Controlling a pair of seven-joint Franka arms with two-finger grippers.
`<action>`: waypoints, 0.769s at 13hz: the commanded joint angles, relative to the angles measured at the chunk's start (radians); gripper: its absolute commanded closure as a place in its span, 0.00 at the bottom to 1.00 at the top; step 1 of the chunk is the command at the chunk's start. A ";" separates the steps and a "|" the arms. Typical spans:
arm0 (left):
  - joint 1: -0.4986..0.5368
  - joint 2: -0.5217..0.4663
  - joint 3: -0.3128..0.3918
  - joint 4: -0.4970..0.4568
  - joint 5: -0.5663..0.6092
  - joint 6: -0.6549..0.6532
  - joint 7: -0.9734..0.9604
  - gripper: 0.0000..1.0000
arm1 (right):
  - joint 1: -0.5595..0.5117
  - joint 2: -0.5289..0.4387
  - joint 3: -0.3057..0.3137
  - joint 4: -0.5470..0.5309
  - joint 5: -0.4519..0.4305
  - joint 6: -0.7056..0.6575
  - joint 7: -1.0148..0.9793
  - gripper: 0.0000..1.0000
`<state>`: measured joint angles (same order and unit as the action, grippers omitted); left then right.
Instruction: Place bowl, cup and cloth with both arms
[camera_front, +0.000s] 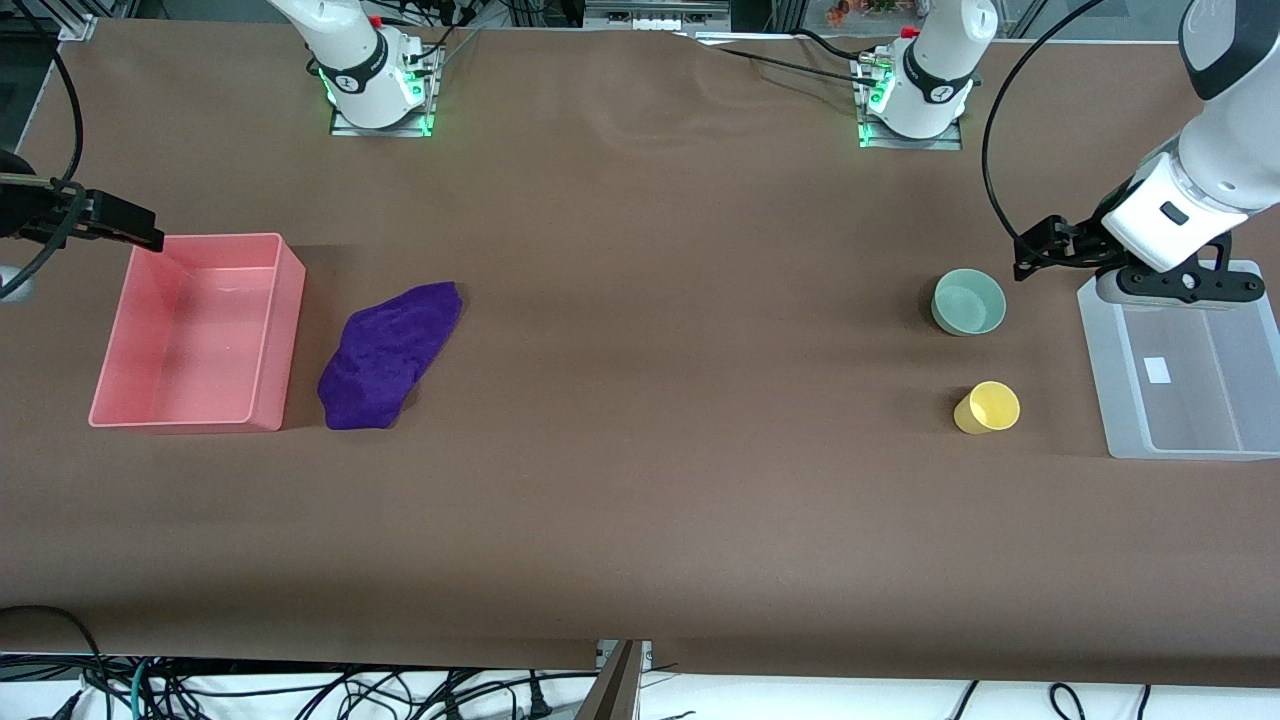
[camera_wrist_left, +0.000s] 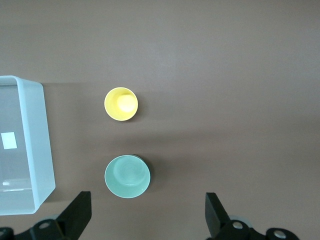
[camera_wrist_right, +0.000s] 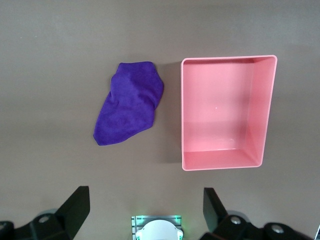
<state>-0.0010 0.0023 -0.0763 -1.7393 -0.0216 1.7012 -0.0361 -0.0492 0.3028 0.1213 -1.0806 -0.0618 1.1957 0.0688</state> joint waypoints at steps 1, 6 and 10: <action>-0.004 0.016 0.003 0.041 -0.021 -0.034 0.001 0.00 | -0.004 -0.002 0.000 0.007 0.000 -0.007 0.000 0.00; -0.004 0.016 0.003 0.041 -0.020 -0.040 0.001 0.00 | -0.001 -0.001 0.001 0.007 0.002 -0.001 -0.001 0.00; -0.004 0.016 0.000 0.041 -0.020 -0.052 -0.001 0.00 | -0.001 -0.001 0.000 0.007 0.003 0.001 -0.003 0.00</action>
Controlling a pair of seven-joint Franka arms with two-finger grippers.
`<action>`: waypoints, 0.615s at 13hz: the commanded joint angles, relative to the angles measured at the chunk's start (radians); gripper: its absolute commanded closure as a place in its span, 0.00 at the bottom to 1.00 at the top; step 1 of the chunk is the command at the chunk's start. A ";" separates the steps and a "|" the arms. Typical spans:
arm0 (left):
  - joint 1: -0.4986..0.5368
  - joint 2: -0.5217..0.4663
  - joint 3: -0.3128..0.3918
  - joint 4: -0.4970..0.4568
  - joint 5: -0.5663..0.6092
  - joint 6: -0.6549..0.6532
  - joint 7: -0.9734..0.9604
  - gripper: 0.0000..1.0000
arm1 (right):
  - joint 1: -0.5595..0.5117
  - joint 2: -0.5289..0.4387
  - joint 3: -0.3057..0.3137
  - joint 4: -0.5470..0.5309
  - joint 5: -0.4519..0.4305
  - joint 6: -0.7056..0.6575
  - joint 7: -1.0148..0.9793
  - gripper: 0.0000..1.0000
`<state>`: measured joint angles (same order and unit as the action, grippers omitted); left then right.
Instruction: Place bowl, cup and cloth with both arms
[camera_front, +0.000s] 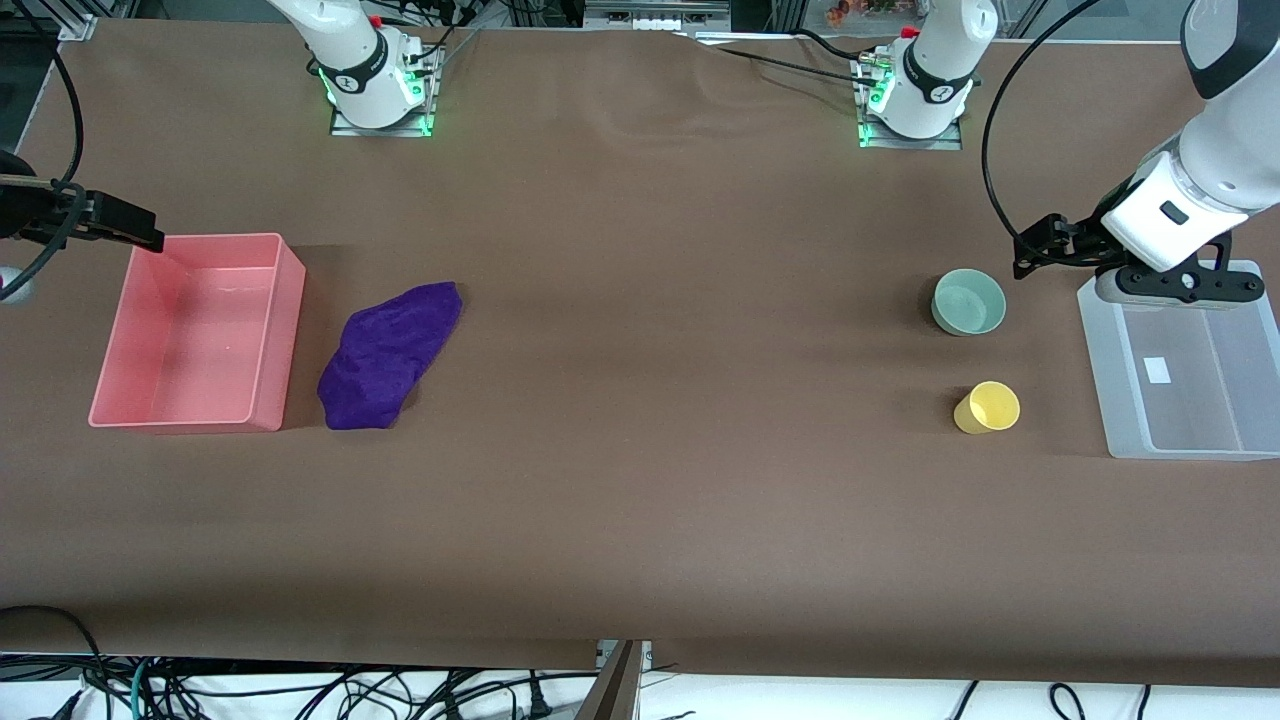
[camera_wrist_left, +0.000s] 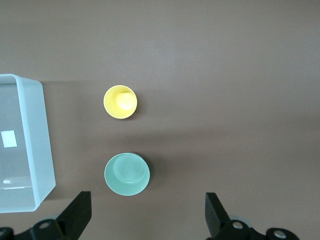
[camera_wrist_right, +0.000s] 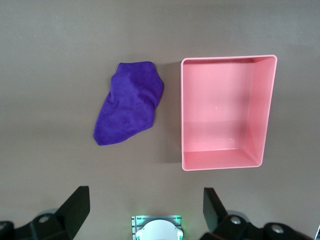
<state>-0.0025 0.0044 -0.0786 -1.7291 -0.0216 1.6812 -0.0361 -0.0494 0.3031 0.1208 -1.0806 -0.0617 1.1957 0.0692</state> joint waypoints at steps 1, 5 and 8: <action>-0.002 0.014 0.000 0.031 -0.020 -0.035 0.001 0.00 | -0.001 -0.001 0.000 0.007 0.003 0.001 -0.003 0.00; -0.002 0.014 0.000 0.028 -0.020 -0.075 0.007 0.00 | -0.001 -0.001 0.002 0.007 0.003 0.001 -0.003 0.00; -0.002 0.020 0.002 0.022 -0.020 -0.115 0.008 0.00 | -0.001 -0.001 0.002 0.007 0.003 0.001 -0.003 0.00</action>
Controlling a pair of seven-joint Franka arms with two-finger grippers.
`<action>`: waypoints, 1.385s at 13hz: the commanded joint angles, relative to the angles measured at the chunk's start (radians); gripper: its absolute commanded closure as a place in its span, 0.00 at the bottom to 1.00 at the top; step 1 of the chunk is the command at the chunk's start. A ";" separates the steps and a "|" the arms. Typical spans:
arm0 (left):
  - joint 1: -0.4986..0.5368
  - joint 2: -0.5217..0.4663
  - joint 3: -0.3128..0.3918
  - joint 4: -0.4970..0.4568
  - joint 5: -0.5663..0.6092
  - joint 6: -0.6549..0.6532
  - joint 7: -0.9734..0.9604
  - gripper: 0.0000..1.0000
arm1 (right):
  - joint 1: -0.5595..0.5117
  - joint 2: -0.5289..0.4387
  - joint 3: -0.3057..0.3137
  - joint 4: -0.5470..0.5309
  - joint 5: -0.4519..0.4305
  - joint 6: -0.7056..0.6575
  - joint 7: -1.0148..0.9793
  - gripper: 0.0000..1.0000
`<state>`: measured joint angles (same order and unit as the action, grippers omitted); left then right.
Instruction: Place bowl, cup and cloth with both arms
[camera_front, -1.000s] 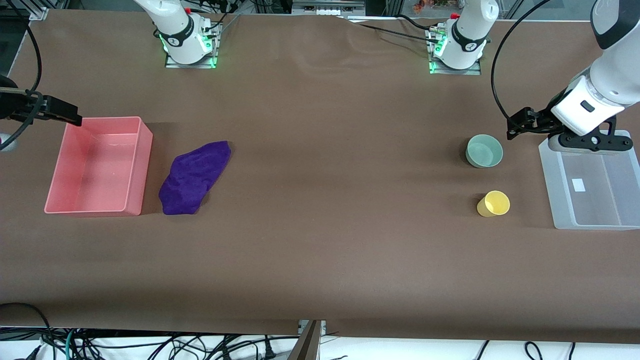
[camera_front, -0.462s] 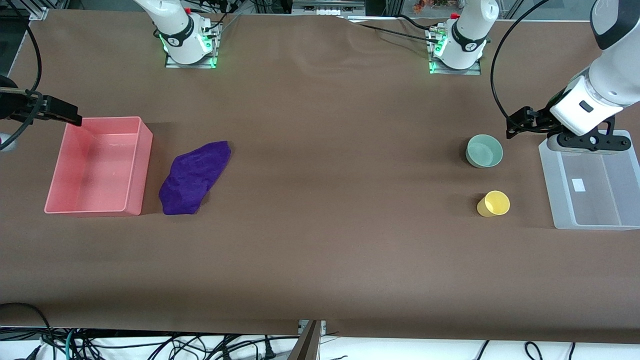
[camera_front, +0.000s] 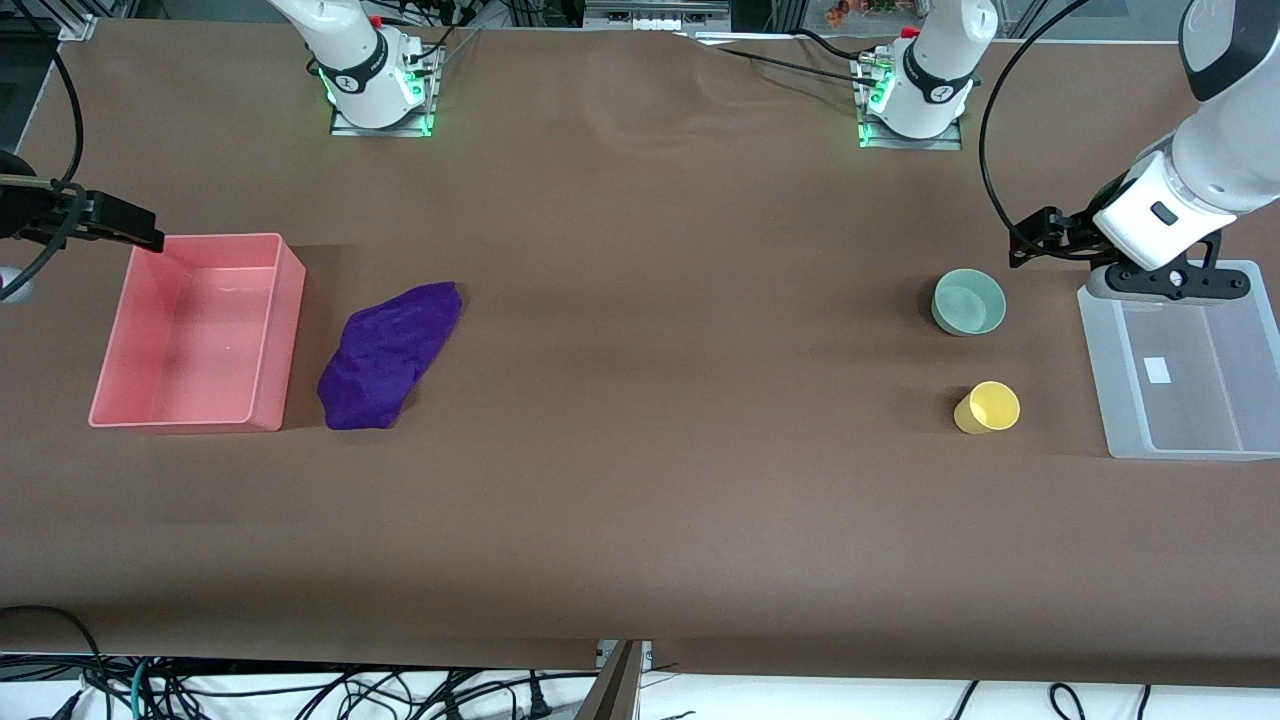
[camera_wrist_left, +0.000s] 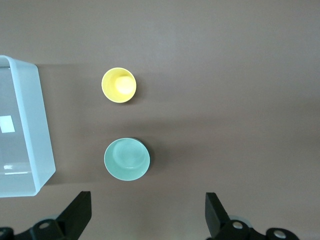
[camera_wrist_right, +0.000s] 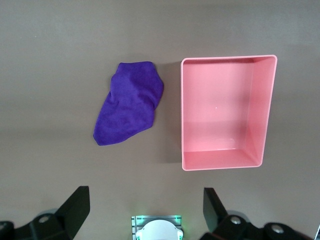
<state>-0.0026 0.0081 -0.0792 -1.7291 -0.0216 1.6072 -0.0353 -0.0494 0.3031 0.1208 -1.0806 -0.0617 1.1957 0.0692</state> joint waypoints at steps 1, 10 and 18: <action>0.000 0.021 0.004 0.017 -0.018 -0.047 0.008 0.00 | -0.001 -0.001 0.002 0.007 0.003 0.001 -0.003 0.00; 0.078 0.063 0.006 -0.238 0.092 0.158 0.322 0.00 | 0.002 0.086 0.002 -0.010 -0.016 0.047 -0.014 0.00; 0.141 0.110 0.006 -0.702 0.273 0.902 0.534 0.00 | 0.005 0.117 0.026 -0.529 -0.006 0.549 0.001 0.00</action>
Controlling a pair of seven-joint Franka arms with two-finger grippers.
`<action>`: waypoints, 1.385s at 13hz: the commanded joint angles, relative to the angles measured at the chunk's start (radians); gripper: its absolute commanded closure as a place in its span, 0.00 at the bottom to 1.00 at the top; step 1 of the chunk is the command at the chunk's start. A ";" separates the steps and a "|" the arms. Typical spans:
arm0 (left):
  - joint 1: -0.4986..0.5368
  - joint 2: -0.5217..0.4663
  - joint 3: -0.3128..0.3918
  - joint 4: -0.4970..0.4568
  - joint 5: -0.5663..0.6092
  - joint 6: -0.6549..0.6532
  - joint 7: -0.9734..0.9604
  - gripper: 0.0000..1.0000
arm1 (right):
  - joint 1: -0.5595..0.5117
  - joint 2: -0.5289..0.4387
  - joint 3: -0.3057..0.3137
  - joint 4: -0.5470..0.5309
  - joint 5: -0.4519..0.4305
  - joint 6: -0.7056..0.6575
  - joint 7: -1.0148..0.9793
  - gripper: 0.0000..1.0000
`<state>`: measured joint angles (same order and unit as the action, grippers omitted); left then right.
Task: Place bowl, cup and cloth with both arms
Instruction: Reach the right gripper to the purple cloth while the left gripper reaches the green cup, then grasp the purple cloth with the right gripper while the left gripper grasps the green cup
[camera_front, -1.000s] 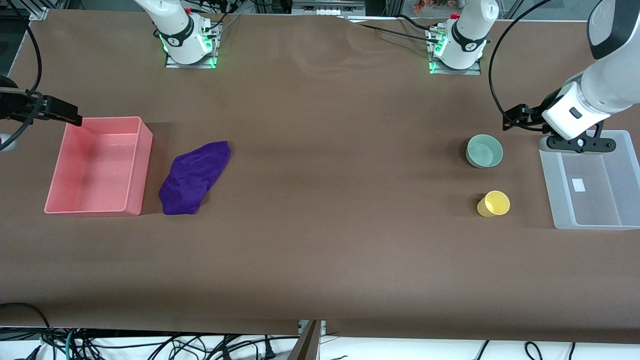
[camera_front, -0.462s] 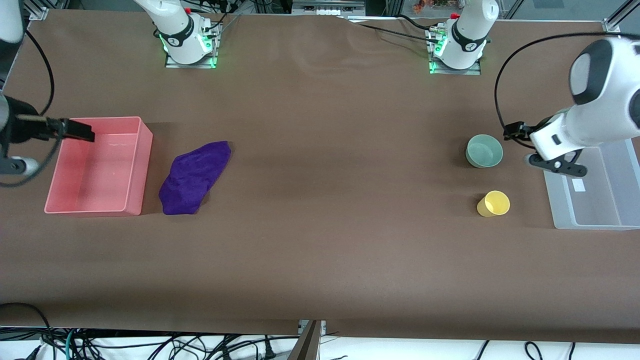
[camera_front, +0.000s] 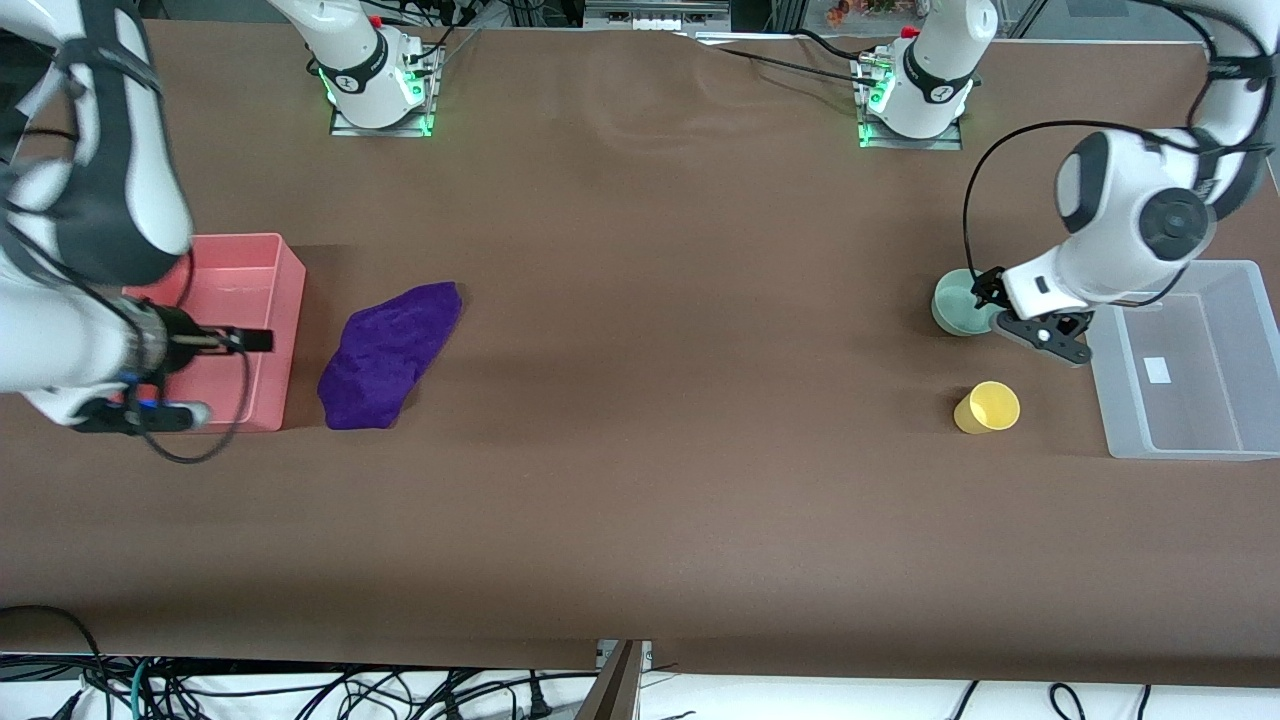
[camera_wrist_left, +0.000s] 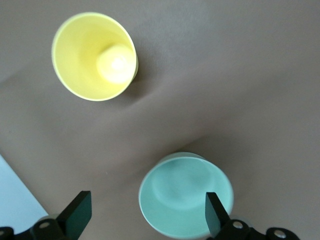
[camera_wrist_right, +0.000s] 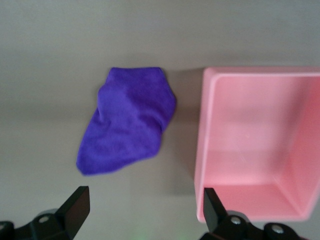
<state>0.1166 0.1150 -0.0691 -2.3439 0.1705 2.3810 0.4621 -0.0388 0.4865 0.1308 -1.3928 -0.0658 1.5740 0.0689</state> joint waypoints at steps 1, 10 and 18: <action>0.023 0.026 -0.005 -0.097 0.104 0.161 0.036 0.00 | -0.006 -0.075 0.021 -0.312 0.000 0.281 0.006 0.00; 0.120 0.176 -0.012 -0.109 0.170 0.359 0.193 1.00 | -0.004 -0.043 0.021 -0.784 -0.011 1.000 -0.007 0.04; 0.144 0.049 -0.031 -0.014 0.087 0.082 0.194 1.00 | -0.004 -0.039 0.020 -0.778 -0.012 0.969 -0.001 1.00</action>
<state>0.2477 0.2370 -0.0812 -2.4063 0.2978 2.6003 0.6496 -0.0354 0.4623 0.1443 -2.1547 -0.0688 2.5600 0.0679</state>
